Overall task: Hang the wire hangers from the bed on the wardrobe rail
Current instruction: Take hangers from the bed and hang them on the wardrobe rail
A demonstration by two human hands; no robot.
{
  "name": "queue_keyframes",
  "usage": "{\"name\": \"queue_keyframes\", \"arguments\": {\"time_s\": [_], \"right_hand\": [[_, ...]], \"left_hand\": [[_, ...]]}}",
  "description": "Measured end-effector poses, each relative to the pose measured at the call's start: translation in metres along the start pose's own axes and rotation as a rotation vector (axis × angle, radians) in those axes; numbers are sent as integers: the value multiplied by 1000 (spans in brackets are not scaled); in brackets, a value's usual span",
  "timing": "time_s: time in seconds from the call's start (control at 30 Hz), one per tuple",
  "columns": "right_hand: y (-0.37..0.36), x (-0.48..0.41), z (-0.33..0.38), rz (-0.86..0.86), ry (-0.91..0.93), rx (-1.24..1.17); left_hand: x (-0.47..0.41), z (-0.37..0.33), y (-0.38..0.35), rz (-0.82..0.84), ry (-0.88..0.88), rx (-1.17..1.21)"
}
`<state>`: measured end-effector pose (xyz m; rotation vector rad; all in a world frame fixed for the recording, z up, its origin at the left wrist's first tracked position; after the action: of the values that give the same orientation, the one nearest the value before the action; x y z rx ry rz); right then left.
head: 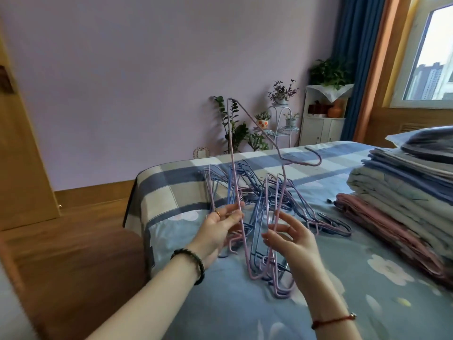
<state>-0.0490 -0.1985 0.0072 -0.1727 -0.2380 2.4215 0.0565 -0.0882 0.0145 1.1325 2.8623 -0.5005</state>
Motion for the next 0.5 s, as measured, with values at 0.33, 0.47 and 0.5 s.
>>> {"name": "queue_keyframes", "arguments": {"time_s": [0.33,0.47,0.5], "right_hand": [[-144,44,49,344,88,-53],[-219,72,70,510,145,-31],[-237,80,75,549,165,-23]], "left_hand": [[58,-139,102,-177,-254,13],[103,-206,156,-331,-414,-41],[117,-222,170,-371,-451,-68]]}}
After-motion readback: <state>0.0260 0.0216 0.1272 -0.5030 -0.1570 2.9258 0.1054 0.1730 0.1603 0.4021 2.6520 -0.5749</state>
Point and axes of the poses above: each hand's wrist, its own x-axis away from the middle knuckle, its own y-axis out of the back of the hand, z = x × y, the point moved 9 cm from there along -x, towards the middle knuckle, and after that the axes turned 8 degrees about -y, right-handed, at the moved point
